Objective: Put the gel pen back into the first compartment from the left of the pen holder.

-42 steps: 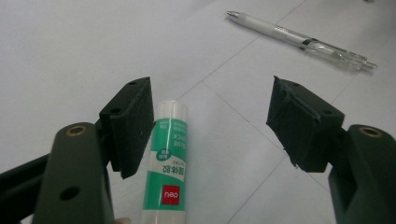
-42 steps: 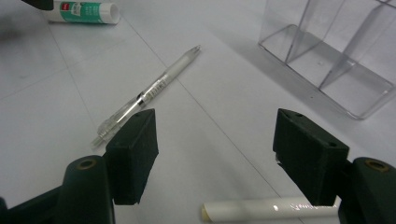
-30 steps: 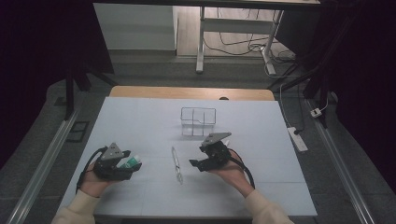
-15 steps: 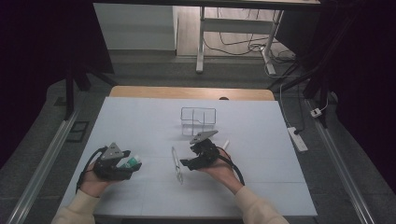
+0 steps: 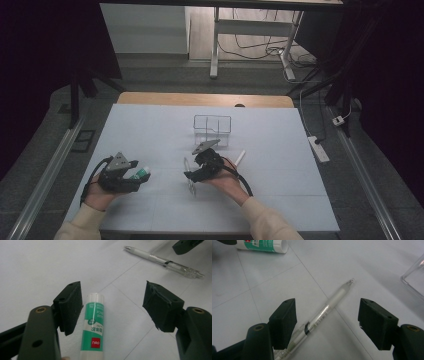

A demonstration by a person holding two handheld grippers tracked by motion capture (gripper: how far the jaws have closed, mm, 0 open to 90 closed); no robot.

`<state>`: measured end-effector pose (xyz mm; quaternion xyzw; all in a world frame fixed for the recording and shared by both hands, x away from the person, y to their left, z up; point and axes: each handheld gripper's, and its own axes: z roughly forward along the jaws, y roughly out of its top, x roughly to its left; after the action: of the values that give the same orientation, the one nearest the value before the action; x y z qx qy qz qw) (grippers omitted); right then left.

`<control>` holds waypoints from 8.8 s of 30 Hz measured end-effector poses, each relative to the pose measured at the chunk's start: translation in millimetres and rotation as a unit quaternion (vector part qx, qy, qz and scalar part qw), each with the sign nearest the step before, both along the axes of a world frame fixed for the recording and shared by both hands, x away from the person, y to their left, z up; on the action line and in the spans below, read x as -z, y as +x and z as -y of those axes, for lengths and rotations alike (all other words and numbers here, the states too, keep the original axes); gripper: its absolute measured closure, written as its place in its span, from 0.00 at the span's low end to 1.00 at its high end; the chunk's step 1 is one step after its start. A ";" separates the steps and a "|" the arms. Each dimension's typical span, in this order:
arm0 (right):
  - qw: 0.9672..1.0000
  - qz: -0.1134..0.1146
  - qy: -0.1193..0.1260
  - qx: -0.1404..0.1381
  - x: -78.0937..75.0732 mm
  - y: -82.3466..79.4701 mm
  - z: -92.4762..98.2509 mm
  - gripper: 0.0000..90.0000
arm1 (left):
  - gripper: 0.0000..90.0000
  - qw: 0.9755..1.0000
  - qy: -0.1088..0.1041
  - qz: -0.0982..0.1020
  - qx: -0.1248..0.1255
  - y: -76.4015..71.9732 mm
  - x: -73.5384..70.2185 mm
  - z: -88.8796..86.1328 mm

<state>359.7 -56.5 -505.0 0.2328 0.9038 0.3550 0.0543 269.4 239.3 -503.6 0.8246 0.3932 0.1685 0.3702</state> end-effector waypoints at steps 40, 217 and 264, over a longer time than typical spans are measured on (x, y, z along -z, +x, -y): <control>0.996 -0.005 -0.092 0.018 13.3 8.9 -29.5 0.82 | 0.34 1.000 0.014 -0.005 0.004 1.3 3.8 0.9; 0.954 0.128 0.241 0.127 -86.1 120.0 9.3 0.87 | 0.34 1.000 0.008 -0.002 0.013 4.1 5.0 -0.6; 0.963 0.137 0.194 0.131 -78.5 116.9 29.9 0.50 | 0.33 1.000 0.012 0.000 0.014 3.4 4.9 0.7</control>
<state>476.6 -86.5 -426.6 0.3047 0.7631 0.5415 0.1778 272.8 238.6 -508.5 0.8345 0.3796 0.1681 0.3622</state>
